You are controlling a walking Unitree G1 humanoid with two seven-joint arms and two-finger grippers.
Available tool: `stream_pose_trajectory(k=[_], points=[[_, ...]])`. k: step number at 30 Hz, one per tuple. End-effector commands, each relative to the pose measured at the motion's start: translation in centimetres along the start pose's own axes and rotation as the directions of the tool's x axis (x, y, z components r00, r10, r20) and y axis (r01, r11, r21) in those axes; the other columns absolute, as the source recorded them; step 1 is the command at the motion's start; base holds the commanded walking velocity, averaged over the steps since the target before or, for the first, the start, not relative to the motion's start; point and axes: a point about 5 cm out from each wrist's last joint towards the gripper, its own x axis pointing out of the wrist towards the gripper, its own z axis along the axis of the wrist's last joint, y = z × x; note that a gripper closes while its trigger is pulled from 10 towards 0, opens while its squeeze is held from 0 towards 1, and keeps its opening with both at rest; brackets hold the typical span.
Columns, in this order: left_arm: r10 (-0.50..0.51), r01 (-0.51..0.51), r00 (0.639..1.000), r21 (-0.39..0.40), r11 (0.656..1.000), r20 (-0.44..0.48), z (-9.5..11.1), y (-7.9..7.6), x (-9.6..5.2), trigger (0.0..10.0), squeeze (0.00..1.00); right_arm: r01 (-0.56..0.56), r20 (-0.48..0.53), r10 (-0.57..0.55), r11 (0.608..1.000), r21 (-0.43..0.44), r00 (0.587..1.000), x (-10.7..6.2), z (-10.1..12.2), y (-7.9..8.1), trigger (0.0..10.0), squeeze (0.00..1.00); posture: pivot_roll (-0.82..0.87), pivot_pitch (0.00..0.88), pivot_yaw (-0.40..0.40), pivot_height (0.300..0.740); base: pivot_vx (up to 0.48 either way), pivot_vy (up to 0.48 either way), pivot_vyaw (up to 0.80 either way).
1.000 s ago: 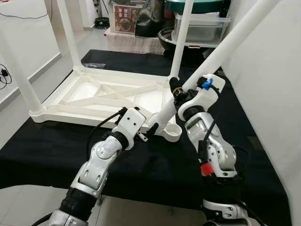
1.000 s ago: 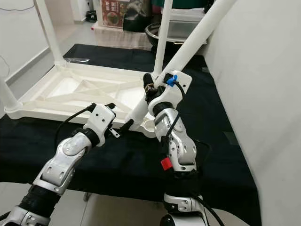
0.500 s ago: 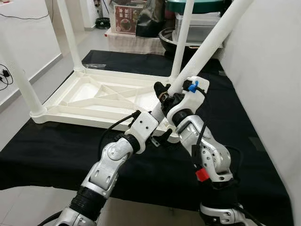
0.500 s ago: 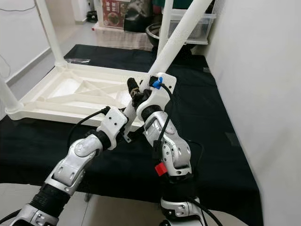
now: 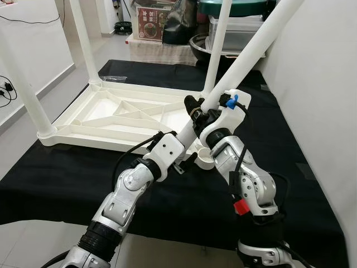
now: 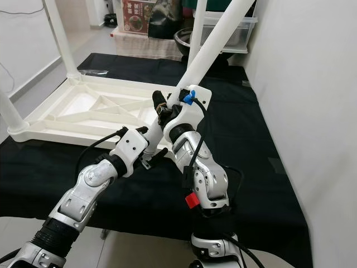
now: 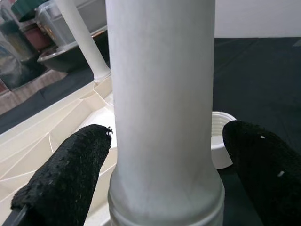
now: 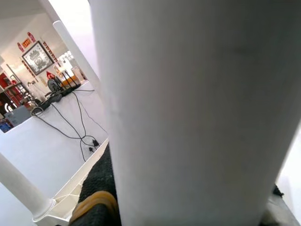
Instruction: Building children table
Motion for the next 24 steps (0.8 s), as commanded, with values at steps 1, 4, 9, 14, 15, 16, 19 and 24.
stream_pose_trajectory(k=[1, 4, 9, 14, 15, 16, 19, 24], points=[[-0.02, 0.02, 0.999, -0.006, 1.0, -0.044, -0.8, -0.4, -0.1, 10.0, 0.0, -0.04, 0.024, 0.04, 0.999, 0.028, 0.999, 0.0, 0.6, 1.2, 10.0, 0.0, 0.07, 0.0, -0.059, 0.74, 0.0, 0.0, 0.0], [-0.027, 0.027, 0.999, -0.02, 0.999, -0.046, -0.9, -0.5, -0.1, 10.0, 0.0, -0.049, 0.024, 0.048, 0.998, 0.03, 0.999, -0.1, 0.6, 1.4, 10.0, 0.0, 0.07, 0.0, -0.061, 0.74, 0.0, 0.0, 0.0], [-0.024, 0.023, 0.999, -0.033, 0.999, -0.049, -1.1, -0.5, -0.1, 10.0, 0.0, -0.056, 0.016, 0.055, 0.998, 0.039, 0.998, -0.3, 0.3, 1.7, 10.0, 0.0, 0.07, 0.0, -0.061, 0.74, 0.0, 0.0, 0.0], [-0.023, 0.02, 0.998, -0.045, 0.999, -0.063, -1.4, -0.6, -0.2, 0.0, 0.0, -0.058, 0.01, 0.057, 0.997, 0.042, 0.998, -0.4, 0.2, 1.8, 10.0, 0.0, 0.07, 0.0, -0.06, 0.74, 0.0, 0.0, 0.0], [-0.023, 0.02, 0.998, -0.045, 0.999, -0.063, -1.4, -0.6, -0.2, 0.0, 0.0, -0.058, 0.01, 0.057, 0.997, 0.042, 0.998, -0.4, 0.2, 1.8, 10.0, 0.0, 0.07, 0.0, -0.06, 0.74, 0.0, 0.0, 0.0], [-0.024, 0.021, 0.997, -0.047, 0.999, -0.067, -1.5, -0.7, -0.2, 0.0, 0.0, -0.059, 0.009, 0.058, 0.997, 0.042, 0.998, -0.4, 0.1, 1.9, 10.0, 0.0, 0.07, 0.0, -0.06, 0.74, 0.0, 0.0, 0.0], [-0.026, 0.023, 0.997, -0.048, 0.999, -0.07, -1.6, -0.7, -0.2, 0.0, 0.0, -0.058, 0.011, 0.058, 0.997, 0.042, 0.998, -0.4, 0.2, 1.8, 10.0, 0.0, 0.07, 0.0, -0.059, 0.74, 0.0, 0.0, 0.0], [-0.036, 0.033, 0.996, -0.038, 0.999, -0.083, -1.9, -0.8, -0.3, 0.0, 0.0, -0.039, 0.015, 0.039, 0.999, 0.004, 0.999, -0.3, 0.2, 1.4, 10.0, 0.0, 0.07, 0.0, -0.057, 0.74, 0.0, 0.0, 0.0]])
